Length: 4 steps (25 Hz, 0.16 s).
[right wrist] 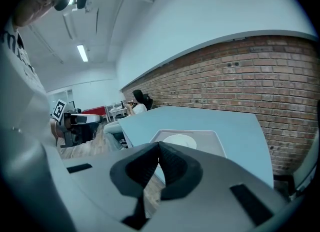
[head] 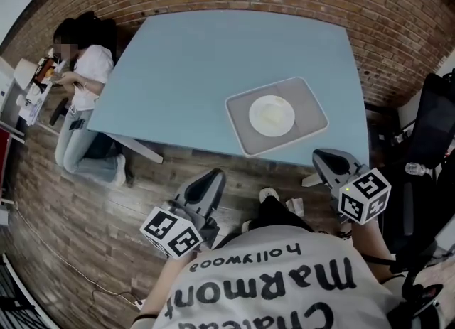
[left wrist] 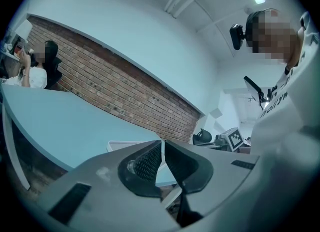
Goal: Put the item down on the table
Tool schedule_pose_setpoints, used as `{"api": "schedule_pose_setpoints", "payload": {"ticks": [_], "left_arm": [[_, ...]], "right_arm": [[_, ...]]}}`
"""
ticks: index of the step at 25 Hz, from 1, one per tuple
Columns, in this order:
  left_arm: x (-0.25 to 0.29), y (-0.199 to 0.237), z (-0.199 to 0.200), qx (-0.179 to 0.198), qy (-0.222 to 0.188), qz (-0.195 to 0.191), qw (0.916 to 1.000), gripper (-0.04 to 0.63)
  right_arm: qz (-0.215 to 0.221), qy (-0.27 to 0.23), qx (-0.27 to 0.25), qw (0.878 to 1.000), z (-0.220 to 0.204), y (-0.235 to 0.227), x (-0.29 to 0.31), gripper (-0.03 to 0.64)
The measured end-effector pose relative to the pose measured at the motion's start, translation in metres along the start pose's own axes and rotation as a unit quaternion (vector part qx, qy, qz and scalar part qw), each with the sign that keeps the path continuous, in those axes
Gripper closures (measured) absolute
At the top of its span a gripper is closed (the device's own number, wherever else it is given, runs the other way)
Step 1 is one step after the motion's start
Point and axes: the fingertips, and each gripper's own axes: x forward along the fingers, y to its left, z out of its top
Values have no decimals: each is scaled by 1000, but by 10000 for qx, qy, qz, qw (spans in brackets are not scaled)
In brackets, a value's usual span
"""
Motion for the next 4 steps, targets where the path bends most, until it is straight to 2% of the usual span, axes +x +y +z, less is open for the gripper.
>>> {"api": "schedule_pose_setpoints", "payload": {"ticks": [4], "left_arm": [[-1,4,5,-52,-45,-38,10000,571]], "right_arm": [[-18,6,-98,10000,3,5,2,606]]}}
